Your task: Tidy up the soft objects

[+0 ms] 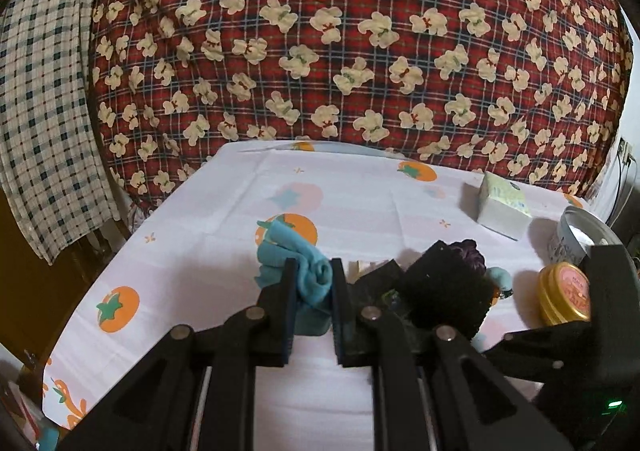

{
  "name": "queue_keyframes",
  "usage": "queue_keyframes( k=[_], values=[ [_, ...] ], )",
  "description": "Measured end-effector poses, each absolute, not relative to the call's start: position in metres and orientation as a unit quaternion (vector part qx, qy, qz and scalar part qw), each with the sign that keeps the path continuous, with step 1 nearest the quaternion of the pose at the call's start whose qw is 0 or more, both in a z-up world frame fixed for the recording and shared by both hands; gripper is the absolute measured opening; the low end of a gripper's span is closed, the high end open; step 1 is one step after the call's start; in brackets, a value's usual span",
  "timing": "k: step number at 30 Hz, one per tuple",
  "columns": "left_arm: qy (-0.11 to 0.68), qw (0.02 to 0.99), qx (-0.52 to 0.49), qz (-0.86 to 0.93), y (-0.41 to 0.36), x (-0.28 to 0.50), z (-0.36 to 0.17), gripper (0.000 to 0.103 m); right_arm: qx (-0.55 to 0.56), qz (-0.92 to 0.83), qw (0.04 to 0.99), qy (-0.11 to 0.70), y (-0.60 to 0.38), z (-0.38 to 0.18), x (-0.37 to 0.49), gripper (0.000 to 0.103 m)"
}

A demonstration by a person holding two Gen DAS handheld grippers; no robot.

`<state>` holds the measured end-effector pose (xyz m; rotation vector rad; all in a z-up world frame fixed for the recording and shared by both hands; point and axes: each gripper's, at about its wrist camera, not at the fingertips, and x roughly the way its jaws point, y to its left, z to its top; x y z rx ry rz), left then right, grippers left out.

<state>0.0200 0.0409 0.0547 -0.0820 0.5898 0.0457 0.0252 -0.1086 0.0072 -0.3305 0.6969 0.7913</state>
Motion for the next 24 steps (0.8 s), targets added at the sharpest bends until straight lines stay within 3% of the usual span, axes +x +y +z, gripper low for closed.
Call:
queue_keyframes(
  k=[13,24],
  values=[
    [0.283,0.959,-0.007,-0.032,-0.038,0.039,0.08,0.013,-0.125,0.328,0.904,0.244,-0.199,0.065,0.013,0.003],
    [0.3,0.939,0.042,-0.162,-0.186,0.071,0.1,0.013,-0.082,0.204,0.955,0.201,-0.342,0.103,0.022,0.003]
  ],
)
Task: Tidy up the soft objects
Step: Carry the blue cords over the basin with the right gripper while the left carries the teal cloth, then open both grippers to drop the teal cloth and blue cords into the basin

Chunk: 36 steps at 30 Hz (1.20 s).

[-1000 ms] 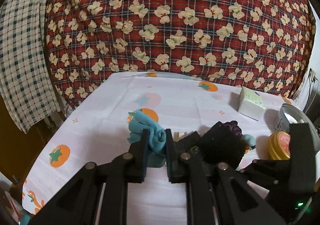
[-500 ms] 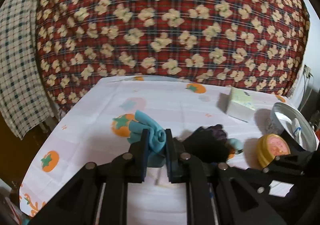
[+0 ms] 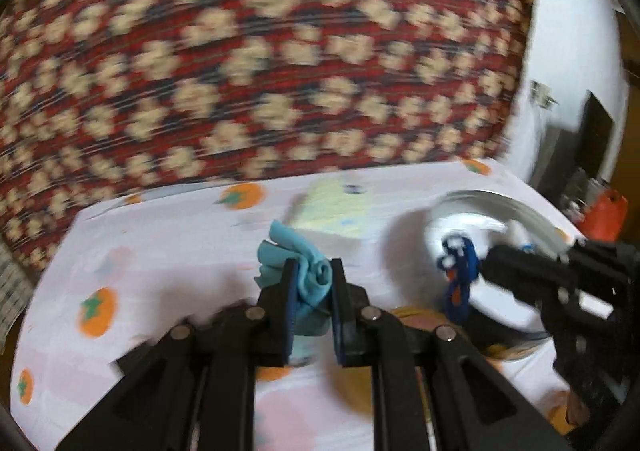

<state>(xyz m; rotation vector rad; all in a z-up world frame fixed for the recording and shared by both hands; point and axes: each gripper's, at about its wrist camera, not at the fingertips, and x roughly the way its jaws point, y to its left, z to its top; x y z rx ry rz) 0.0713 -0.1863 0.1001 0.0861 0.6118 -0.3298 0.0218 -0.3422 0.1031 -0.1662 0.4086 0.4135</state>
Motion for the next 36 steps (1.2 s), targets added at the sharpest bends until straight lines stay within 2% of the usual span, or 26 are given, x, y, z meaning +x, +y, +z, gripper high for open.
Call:
queue_keyframes(
  k=[9,21,24,25,26,27,28,29,30,31,32,36],
  values=[
    [0.338,0.907,0.083,-0.237,-0.306,0.101,0.089,0.013,-0.041,0.083,0.97,0.223,-0.448,0.101,0.043,0.003],
    [0.403,0.868,0.09,-0.276,-0.369,0.13,0.059,0.013,-0.001,0.034,0.96,0.277,-0.505,0.077,0.067,0.003],
    [0.404,0.867,0.1,-0.275,-0.378,0.129,0.056,0.03,-0.004,0.026,0.957,0.29,-0.506,0.073,0.071,0.004],
    [0.403,0.868,0.103,-0.272,-0.38,0.129,0.056,0.045,-0.006,0.019,0.956,0.291,-0.506,0.072,0.071,0.004],
    [0.398,0.871,0.104,-0.269,-0.379,0.127,0.057,0.052,-0.006,0.015,0.957,0.291,-0.507,0.072,0.072,0.006],
    [0.392,0.874,0.104,-0.267,-0.379,0.127,0.058,0.058,-0.005,0.011,0.956,0.292,-0.508,0.071,0.072,0.008],
    [0.384,0.877,0.105,-0.267,-0.378,0.124,0.06,0.06,-0.002,0.007,0.957,0.291,-0.51,0.07,0.071,0.017],
    [0.379,0.88,0.106,-0.267,-0.375,0.121,0.062,0.063,0.0,0.004,0.957,0.289,-0.511,0.07,0.071,0.033],
    [0.374,0.882,0.107,-0.265,-0.373,0.119,0.064,0.065,0.002,0.0,0.958,0.286,-0.512,0.069,0.069,0.042],
    [0.37,0.884,0.108,-0.263,-0.371,0.118,0.065,0.069,0.004,-0.006,0.96,0.28,-0.513,0.069,0.067,0.059],
    [0.363,0.888,0.109,-0.258,-0.367,0.115,0.067,0.07,0.007,-0.011,0.962,0.272,-0.513,0.069,0.064,0.064],
    [0.328,0.908,0.119,-0.233,-0.348,0.1,0.071,0.08,0.022,-0.004,0.969,0.246,-0.51,0.073,0.053,0.064]
  ],
)
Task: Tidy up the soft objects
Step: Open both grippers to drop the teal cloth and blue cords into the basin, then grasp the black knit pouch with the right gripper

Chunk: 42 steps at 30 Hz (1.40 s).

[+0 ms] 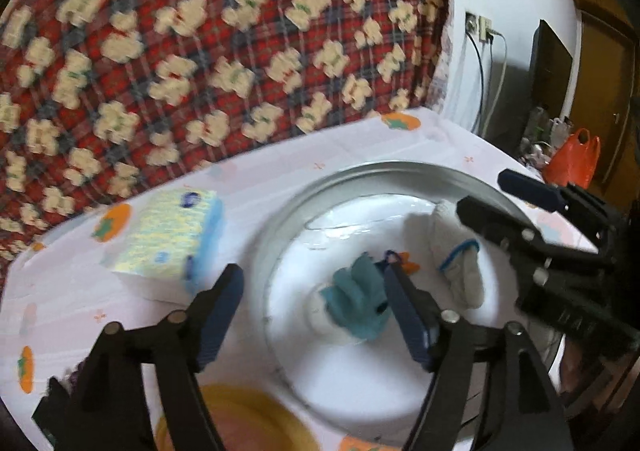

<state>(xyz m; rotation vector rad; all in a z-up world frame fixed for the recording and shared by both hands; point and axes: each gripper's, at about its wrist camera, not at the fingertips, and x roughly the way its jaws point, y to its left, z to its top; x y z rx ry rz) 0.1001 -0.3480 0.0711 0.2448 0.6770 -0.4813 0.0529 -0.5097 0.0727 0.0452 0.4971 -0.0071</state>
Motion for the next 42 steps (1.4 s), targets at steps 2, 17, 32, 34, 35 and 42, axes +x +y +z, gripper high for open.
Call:
queue_keyframes(
  k=[2,17,32,34,35,42],
  values=[
    [0.31,0.918,0.125,-0.214,-0.334,0.088,0.071,0.085,0.023,0.002,0.973,0.228,-0.502,0.075,0.046,0.064],
    [0.289,0.954,0.072,-0.042,-0.147,0.059,0.054,0.091,0.001,0.13,0.976,0.176,-0.384,0.079,0.008,0.066],
    [0.317,0.943,-0.001,0.101,-0.002,0.064,0.014,0.096,-0.109,0.284,0.919,0.25,-0.198,0.047,0.028,0.066],
    [0.318,0.943,-0.021,0.1,0.01,0.062,0.012,0.097,-0.116,0.29,0.914,0.261,-0.181,0.041,0.033,0.066],
    [0.318,0.942,-0.03,0.103,0.016,0.062,0.011,0.097,-0.125,0.288,0.911,0.266,-0.172,0.038,0.037,0.066],
    [0.327,0.936,-0.082,0.098,0.043,0.066,0.002,0.098,-0.158,0.258,0.897,0.323,-0.143,0.011,0.076,0.066]
  ],
)
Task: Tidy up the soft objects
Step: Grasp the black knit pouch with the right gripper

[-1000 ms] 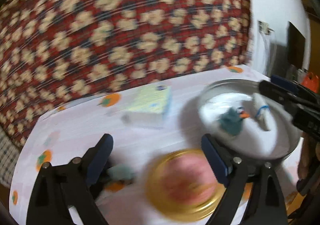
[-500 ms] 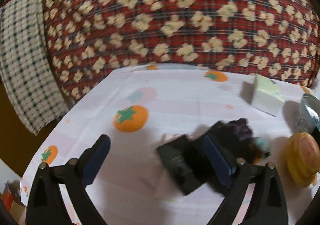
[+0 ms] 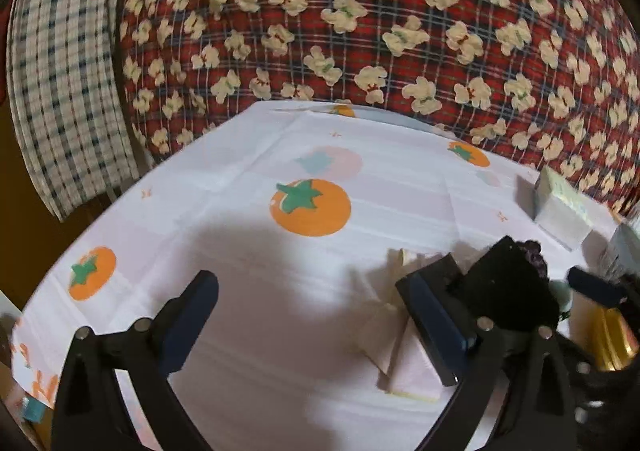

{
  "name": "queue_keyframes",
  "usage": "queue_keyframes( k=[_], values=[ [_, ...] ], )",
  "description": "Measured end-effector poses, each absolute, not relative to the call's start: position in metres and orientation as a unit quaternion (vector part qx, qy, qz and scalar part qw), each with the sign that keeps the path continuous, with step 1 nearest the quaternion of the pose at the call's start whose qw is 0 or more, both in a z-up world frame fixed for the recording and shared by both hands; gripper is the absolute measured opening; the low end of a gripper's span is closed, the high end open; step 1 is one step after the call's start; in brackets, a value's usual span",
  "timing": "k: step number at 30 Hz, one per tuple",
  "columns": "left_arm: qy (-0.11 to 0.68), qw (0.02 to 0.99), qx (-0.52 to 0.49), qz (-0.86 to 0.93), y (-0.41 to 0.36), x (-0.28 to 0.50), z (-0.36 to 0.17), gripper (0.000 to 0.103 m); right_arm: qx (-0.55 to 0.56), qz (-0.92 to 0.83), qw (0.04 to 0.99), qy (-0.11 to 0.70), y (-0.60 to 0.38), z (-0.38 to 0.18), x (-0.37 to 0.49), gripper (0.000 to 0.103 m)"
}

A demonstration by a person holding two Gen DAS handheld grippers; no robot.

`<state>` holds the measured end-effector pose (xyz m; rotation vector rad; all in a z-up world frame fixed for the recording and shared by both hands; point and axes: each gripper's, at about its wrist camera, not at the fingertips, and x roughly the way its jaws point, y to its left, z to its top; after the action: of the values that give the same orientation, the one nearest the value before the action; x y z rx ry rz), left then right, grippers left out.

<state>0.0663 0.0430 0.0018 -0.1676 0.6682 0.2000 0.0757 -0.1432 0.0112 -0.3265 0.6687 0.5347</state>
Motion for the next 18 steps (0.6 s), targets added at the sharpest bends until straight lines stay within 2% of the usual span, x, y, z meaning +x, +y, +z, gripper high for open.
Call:
queue_keyframes(
  k=[5,8,18],
  values=[
    [0.337,0.933,-0.084,0.094,0.042,0.07,-0.001,0.1,-0.165,0.255,0.89,0.339,-0.138,0.0,0.083,0.066],
    [0.355,0.927,-0.079,0.09,0.04,0.076,-0.005,0.101,-0.169,0.253,0.889,0.342,-0.135,-0.003,0.085,0.071],
    [0.371,0.921,-0.08,0.093,0.043,0.079,-0.01,0.102,-0.164,0.287,0.877,0.349,-0.132,-0.004,0.086,0.07]
  ],
)
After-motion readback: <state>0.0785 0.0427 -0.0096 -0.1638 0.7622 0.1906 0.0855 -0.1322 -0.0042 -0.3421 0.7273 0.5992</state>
